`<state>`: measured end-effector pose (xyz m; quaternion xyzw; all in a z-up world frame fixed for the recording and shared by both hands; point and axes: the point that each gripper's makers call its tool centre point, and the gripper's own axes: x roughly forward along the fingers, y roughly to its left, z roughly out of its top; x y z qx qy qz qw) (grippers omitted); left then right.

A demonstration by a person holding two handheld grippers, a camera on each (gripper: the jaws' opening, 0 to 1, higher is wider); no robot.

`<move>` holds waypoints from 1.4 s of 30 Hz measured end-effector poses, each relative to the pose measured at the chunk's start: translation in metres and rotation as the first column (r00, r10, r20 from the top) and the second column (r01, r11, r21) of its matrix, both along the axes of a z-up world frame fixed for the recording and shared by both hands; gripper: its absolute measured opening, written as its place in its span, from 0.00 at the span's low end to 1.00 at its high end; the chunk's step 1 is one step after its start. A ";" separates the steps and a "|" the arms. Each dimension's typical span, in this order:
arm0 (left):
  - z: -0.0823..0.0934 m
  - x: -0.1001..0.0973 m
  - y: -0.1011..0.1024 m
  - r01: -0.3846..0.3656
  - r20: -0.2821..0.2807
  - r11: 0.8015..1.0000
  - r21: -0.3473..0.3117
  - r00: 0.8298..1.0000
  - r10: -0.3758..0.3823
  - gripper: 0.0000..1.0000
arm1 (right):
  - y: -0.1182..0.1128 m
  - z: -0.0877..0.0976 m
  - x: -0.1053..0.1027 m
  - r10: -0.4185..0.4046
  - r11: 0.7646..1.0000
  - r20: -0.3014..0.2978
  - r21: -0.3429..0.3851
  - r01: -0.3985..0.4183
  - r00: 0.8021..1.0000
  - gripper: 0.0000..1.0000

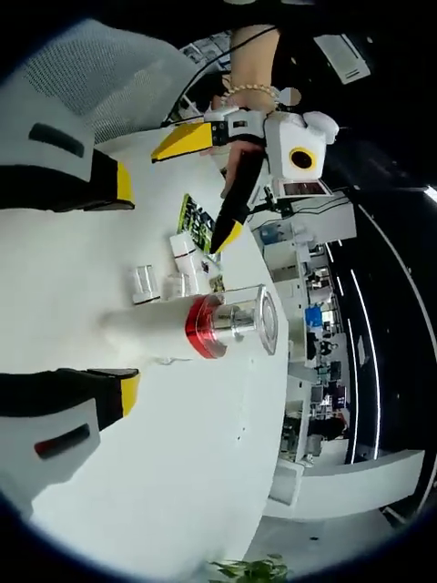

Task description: Arrange the skincare products in the storage area until every visible bottle or jar stands upright without overlapping.

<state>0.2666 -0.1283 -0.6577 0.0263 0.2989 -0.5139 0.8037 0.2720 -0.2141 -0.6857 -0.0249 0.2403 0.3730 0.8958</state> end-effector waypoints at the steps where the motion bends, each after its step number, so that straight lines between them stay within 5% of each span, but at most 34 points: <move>1: 0.000 -0.001 0.004 -0.013 0.001 1.000 0.001 1.000 0.013 0.76 | 0.001 0.000 -0.003 -0.003 1.000 -0.003 0.001 0.003 1.000 0.72; 16: 0.006 -0.039 0.068 -0.169 -0.008 0.986 -0.014 0.986 0.169 0.85 | 0.007 0.013 -0.033 -0.055 0.998 -0.004 0.020 0.055 0.998 0.81; 42: 0.011 -0.084 0.157 -0.369 0.005 0.929 0.006 0.929 0.369 0.99 | 0.030 0.034 -0.071 -0.099 0.992 -0.026 0.072 0.101 0.995 0.87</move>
